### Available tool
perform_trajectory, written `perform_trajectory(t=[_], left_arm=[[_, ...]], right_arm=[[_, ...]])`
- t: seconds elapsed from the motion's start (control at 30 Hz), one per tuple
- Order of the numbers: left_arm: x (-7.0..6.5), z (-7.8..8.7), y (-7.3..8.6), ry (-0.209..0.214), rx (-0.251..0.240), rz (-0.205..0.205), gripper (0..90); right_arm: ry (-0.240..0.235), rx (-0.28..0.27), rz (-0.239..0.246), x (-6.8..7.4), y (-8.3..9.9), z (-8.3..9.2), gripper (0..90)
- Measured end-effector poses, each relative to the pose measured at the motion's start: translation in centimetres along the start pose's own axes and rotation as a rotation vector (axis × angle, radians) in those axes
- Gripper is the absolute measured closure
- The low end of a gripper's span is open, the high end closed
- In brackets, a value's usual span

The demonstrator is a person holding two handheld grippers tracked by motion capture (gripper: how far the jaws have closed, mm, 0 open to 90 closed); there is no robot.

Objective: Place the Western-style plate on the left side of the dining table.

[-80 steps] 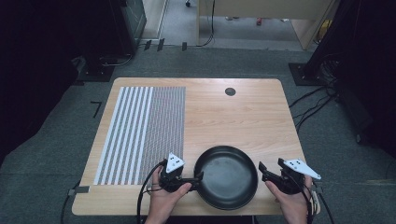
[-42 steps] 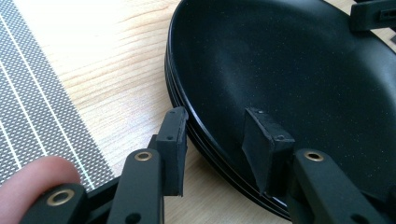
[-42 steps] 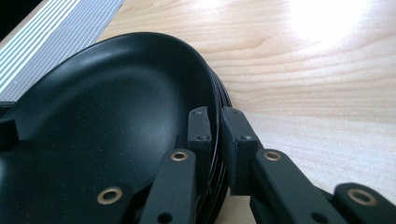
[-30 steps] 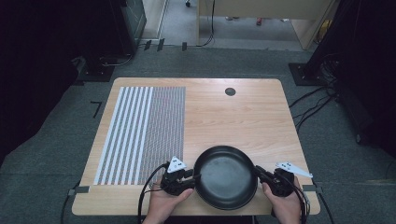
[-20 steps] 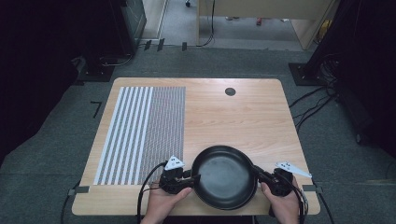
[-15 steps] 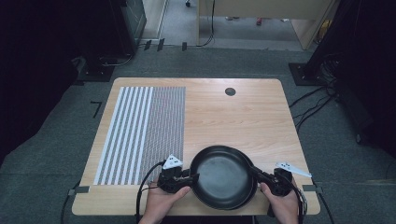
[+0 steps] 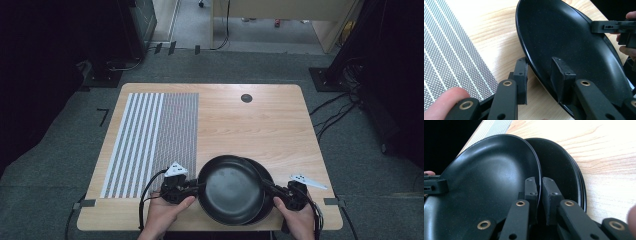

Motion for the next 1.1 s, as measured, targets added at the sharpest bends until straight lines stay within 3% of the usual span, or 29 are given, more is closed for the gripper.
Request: perform_trajectory(t=[0.33, 0.5, 0.63, 0.77, 0.93, 1.1], left_arm=[[0.6, 0.0, -0.1, -0.013, -0.019, -0.004, 68.4], [0.6, 0.0, -0.1, -0.012, -0.025, 0.004, 69.0], [0.6, 0.0, 0.0, 0.011, -0.027, 0.051, 69.6], [0.4, 0.1, 0.0, 0.039, -0.027, 0.084, 72.0], [0.5, 0.0, 0.1, 0.051, -0.043, 0.155, 74.4], [0.3, 0.1, -0.3, 0.049, -0.063, 0.151, 75.7]], right_arm=[[0.004, 0.024, -0.038, 0.3, 0.6, -0.3, 79.5], [0.037, 0.011, -0.109, 0.4, 0.7, -0.5, 81.2], [0.066, -0.015, -0.123, 0.5, 0.7, -0.6, 82.0], [0.042, -0.056, -0.184, 0.6, 0.2, -0.4, 84.4], [0.043, -0.091, -0.201, 0.7, -0.3, -0.2, 85.4], [0.042, -0.101, -0.252, 0.8, -0.6, -0.1, 85.4]])
Point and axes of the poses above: each handheld gripper's, and its own axes: z roughly backward along the jaws, y roughly out of its underside, x roughly to its left, the point moved 10 cm from there along -z, roughly forward along the jaws, and after that the axes turned 13 degrees about -x, right-handed, at the moved point
